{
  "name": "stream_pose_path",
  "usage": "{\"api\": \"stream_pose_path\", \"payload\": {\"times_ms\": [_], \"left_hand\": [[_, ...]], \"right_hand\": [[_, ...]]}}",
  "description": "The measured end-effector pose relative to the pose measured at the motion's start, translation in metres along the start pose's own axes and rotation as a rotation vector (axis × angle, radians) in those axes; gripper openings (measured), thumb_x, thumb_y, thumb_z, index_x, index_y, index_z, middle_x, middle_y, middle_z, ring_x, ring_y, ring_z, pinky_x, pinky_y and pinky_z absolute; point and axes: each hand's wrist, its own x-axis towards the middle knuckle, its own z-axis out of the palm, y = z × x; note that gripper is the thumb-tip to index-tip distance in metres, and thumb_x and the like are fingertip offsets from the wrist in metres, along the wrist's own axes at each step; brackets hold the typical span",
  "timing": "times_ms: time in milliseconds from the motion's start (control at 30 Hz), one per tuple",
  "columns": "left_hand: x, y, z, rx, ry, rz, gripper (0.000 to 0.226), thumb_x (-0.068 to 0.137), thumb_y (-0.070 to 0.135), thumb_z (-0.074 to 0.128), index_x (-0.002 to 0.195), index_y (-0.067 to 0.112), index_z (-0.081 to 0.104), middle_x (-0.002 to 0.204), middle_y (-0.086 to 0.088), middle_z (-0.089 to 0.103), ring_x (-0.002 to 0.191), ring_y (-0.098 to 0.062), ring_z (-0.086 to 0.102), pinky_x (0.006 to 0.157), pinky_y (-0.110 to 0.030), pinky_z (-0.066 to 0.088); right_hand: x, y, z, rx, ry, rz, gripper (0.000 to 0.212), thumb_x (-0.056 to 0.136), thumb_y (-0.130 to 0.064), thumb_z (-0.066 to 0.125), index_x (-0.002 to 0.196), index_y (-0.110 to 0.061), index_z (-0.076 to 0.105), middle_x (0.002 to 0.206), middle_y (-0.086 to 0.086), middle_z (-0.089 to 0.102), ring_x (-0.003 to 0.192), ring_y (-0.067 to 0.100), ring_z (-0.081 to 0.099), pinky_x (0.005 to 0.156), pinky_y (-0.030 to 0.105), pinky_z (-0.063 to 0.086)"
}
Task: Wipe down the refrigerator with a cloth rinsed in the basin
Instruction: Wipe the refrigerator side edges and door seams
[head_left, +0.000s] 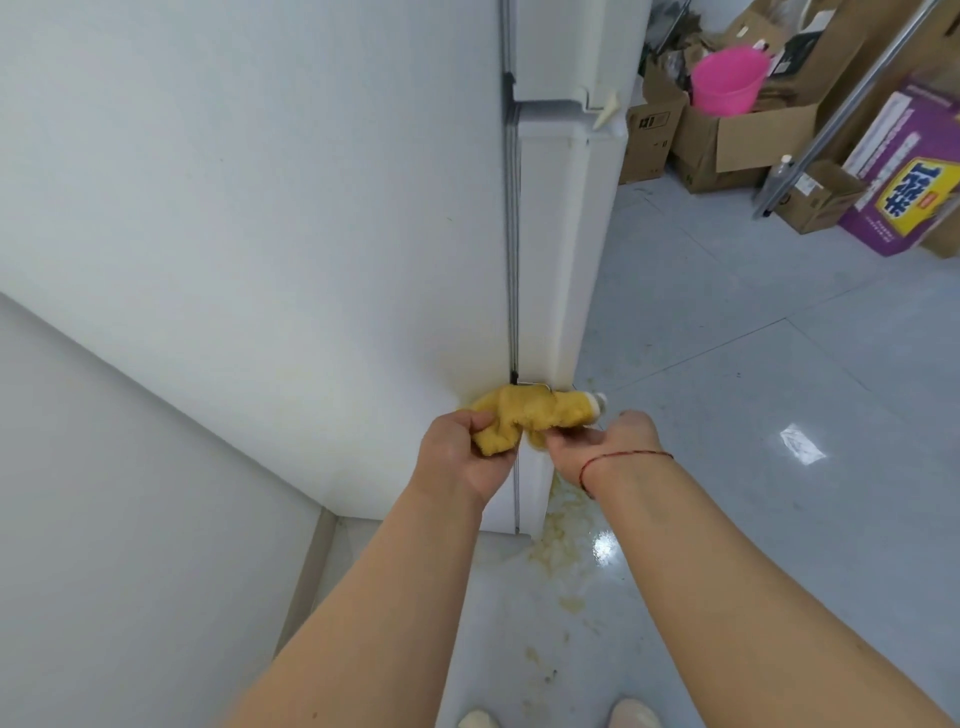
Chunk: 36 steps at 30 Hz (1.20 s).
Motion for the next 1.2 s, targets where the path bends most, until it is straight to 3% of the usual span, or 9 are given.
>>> {"api": "stream_pose_path", "payload": {"times_ms": [167, 233, 333, 433, 533, 600, 767, 967, 1200], "left_hand": [[-0.009, -0.002, -0.029, 0.122, -0.006, -0.042, 0.038, 0.078, -0.007, 0.034, 0.106, 0.000, 0.059, 0.099, -0.019, 0.067, 0.086, -0.034, 0.064, 0.068, -0.037, 0.052], [-0.009, 0.000, -0.043, 0.194, -0.033, -0.070, 0.039, 0.080, 0.007, 0.042, 0.113, 0.003, 0.061, 0.103, -0.018, 0.069, 0.086, -0.035, 0.066, 0.064, -0.035, 0.054], [-0.004, -0.001, -0.055, 0.370, 0.024, -0.068, 0.029, 0.092, 0.021, 0.051, 0.113, 0.006, 0.063, 0.098, -0.017, 0.071, 0.082, -0.033, 0.068, 0.059, -0.037, 0.055], [0.006, -0.004, -0.062, 0.586, 0.086, 0.009, 0.025, 0.096, 0.016, 0.050, 0.118, 0.010, 0.060, 0.104, -0.015, 0.070, 0.093, -0.033, 0.067, 0.069, -0.041, 0.055], [0.009, -0.004, -0.061, 0.644, 0.104, 0.047, 0.028, 0.097, 0.010, 0.046, 0.123, 0.011, 0.057, 0.112, -0.016, 0.066, 0.100, -0.035, 0.065, 0.073, -0.043, 0.055], [0.009, -0.003, -0.055, 0.653, 0.107, 0.061, 0.029, 0.097, 0.007, 0.044, 0.123, 0.009, 0.056, 0.112, -0.017, 0.066, 0.100, -0.035, 0.064, 0.075, -0.043, 0.055], [0.005, 0.002, -0.033, 0.577, -0.002, 0.154, 0.030, 0.096, 0.004, 0.044, 0.122, 0.008, 0.059, 0.112, -0.018, 0.067, 0.101, -0.034, 0.065, 0.078, -0.044, 0.055], [-0.034, 0.012, -0.017, 0.467, -0.205, 0.152, 0.031, 0.094, 0.009, 0.047, 0.121, 0.009, 0.061, 0.115, -0.016, 0.068, 0.108, -0.034, 0.064, 0.086, -0.047, 0.052], [-0.083, 0.017, 0.012, 0.525, -0.347, 0.126, 0.027, 0.096, 0.020, 0.048, 0.117, 0.015, 0.064, 0.114, -0.012, 0.069, 0.107, -0.031, 0.065, 0.089, -0.051, 0.052]], "right_hand": [[0.015, 0.005, -0.033, -0.299, 0.045, 0.049, 0.059, 0.097, -0.055, 0.025, 0.106, -0.006, 0.058, 0.096, 0.020, 0.063, 0.088, 0.034, 0.061, 0.079, 0.046, 0.048], [0.026, 0.002, -0.046, -0.424, 0.063, 0.115, 0.060, 0.096, -0.058, 0.028, 0.104, -0.008, 0.060, 0.094, 0.020, 0.065, 0.087, 0.034, 0.061, 0.082, 0.047, 0.048], [0.040, -0.002, -0.058, -0.596, 0.012, 0.191, 0.062, 0.092, -0.061, 0.038, 0.111, -0.007, 0.064, 0.109, 0.021, 0.067, 0.101, 0.036, 0.063, 0.088, 0.049, 0.048], [0.045, -0.001, -0.062, -0.788, -0.057, 0.188, 0.047, 0.092, -0.040, 0.051, 0.116, -0.002, 0.066, 0.112, 0.020, 0.067, 0.104, 0.035, 0.064, 0.091, 0.049, 0.050], [0.049, 0.001, -0.065, -0.893, -0.007, 0.073, 0.033, 0.092, -0.015, 0.055, 0.120, 0.000, 0.062, 0.098, 0.015, 0.067, 0.084, 0.029, 0.066, 0.073, 0.040, 0.055], [0.047, 0.000, -0.064, -0.878, 0.003, 0.023, 0.023, 0.093, -0.011, 0.054, 0.112, -0.002, 0.064, 0.096, 0.015, 0.067, 0.081, 0.028, 0.065, 0.067, 0.038, 0.056], [0.042, -0.007, -0.056, -0.764, -0.126, -0.180, 0.021, 0.094, -0.003, 0.052, 0.112, -0.011, 0.058, 0.102, 0.015, 0.067, 0.091, 0.030, 0.064, 0.083, 0.046, 0.052], [0.002, -0.020, -0.050, -0.611, -0.289, -0.220, 0.026, 0.093, -0.001, 0.047, 0.114, -0.012, 0.059, 0.106, 0.016, 0.068, 0.098, 0.032, 0.064, 0.087, 0.050, 0.050], [-0.047, -0.037, -0.031, -0.547, -0.368, -0.263, 0.027, 0.092, -0.010, 0.048, 0.118, -0.008, 0.058, 0.109, 0.019, 0.065, 0.104, 0.036, 0.061, 0.097, 0.056, 0.044]]}}
